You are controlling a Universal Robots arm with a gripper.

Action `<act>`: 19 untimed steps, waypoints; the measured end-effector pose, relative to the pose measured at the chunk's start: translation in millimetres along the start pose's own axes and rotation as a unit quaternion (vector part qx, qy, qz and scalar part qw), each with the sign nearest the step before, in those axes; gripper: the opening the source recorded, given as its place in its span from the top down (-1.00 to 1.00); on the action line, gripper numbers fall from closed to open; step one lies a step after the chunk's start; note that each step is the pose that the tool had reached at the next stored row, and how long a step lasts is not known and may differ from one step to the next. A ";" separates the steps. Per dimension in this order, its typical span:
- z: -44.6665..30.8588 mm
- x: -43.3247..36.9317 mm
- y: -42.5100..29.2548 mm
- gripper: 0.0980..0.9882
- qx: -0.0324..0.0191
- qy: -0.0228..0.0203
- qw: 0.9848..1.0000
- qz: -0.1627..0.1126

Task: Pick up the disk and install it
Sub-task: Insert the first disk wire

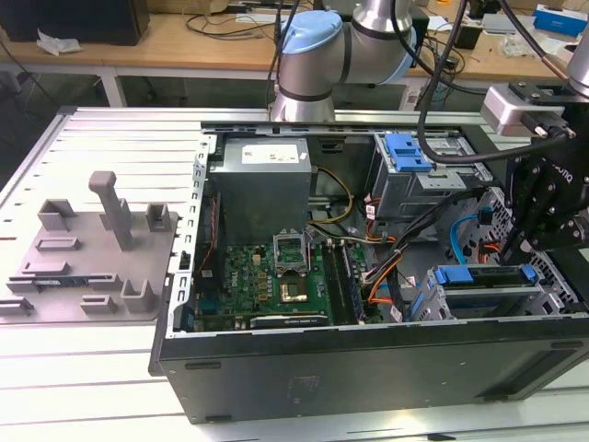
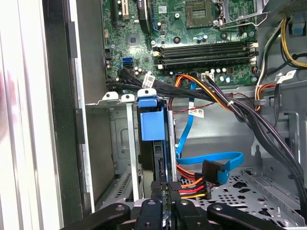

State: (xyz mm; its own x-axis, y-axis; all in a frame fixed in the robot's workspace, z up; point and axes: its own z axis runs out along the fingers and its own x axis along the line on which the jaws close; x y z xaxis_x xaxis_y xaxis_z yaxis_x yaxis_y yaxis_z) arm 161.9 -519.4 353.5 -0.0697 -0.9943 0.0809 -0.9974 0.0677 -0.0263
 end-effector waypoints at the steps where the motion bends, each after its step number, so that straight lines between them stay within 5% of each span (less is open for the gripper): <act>1: 0.1 0.0 0.0 0.84 0.000 0.000 1.000 0.000; 19: 5.6 0.6 0.0 0.84 0.000 0.000 1.000 0.000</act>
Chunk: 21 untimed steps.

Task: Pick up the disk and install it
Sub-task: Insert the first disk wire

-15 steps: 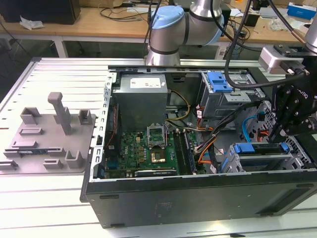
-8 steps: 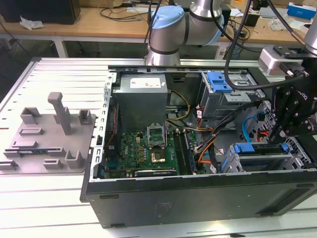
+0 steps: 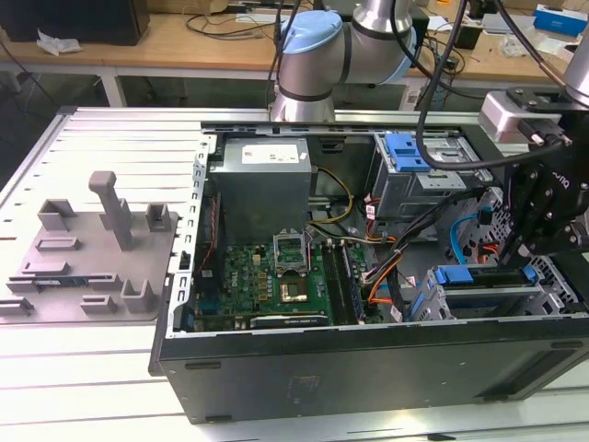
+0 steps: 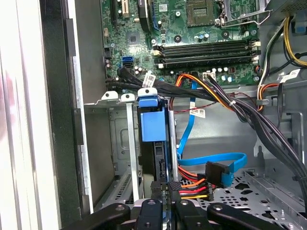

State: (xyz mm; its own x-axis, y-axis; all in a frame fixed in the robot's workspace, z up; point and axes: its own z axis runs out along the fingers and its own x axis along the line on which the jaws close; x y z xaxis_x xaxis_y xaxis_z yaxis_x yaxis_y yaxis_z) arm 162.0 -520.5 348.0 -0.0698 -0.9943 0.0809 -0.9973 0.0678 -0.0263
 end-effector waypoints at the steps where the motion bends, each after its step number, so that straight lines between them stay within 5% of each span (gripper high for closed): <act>1: 0.3 0.0 -0.1 0.84 0.000 0.000 1.000 0.000; 21: 7.3 -0.6 -0.4 0.84 0.000 0.000 1.000 -0.001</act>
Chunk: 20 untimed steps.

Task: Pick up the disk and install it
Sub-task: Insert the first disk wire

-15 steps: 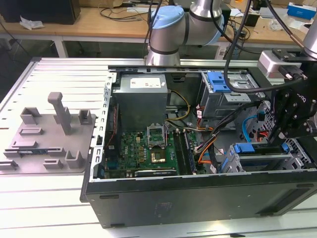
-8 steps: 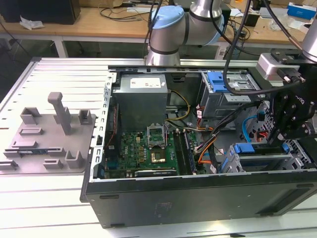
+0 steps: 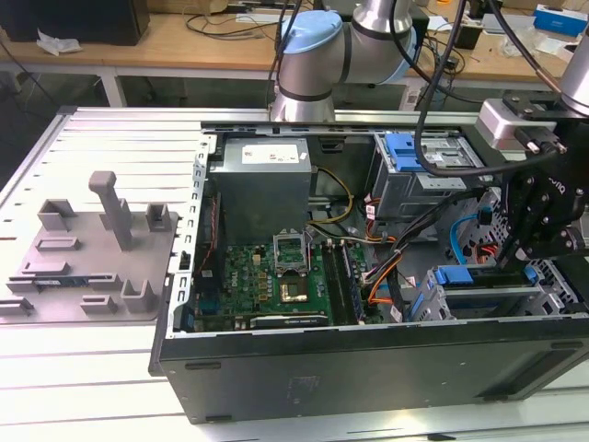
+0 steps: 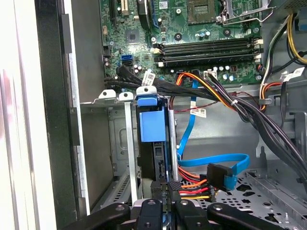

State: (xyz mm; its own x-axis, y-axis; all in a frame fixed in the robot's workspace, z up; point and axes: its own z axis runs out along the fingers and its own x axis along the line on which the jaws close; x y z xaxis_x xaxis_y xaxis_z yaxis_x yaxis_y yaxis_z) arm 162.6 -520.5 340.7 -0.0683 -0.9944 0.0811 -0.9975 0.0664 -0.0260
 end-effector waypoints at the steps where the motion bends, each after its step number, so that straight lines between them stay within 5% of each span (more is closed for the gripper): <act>1: -0.1 0.0 0.0 0.84 0.000 0.000 1.000 0.000; 11: -12.1 -0.3 -0.1 0.84 0.000 0.000 1.000 0.000; 20: -13.0 -3.3 0.1 0.84 0.000 0.000 1.000 -0.006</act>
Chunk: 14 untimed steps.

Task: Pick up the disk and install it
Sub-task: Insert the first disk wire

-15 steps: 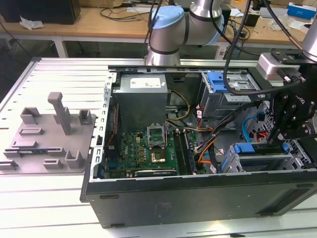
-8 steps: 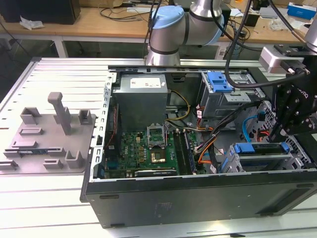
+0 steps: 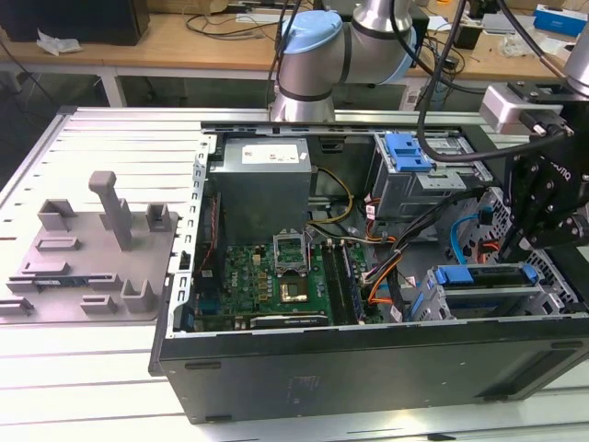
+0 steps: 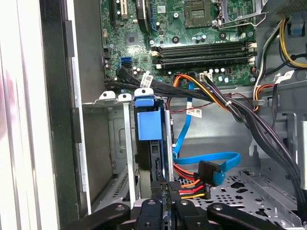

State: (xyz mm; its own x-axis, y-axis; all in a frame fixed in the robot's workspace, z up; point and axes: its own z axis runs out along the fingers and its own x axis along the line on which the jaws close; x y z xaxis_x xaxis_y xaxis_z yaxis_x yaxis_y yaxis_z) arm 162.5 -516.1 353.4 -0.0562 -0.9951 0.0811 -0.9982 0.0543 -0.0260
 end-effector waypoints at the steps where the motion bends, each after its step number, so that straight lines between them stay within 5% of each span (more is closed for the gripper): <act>1: 0.0 0.0 0.0 0.84 0.000 0.000 1.000 -0.004; 5: 0.0 0.1 0.1 0.84 0.002 -0.001 1.000 -0.021; 14: 1.8 2.3 0.0 0.84 0.001 0.000 1.000 -0.009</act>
State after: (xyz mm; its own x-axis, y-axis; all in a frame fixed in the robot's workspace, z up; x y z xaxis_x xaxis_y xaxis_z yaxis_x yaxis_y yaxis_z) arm 162.4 -518.6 351.9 -0.0378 -0.9960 0.0810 -0.9990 0.0358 -0.0260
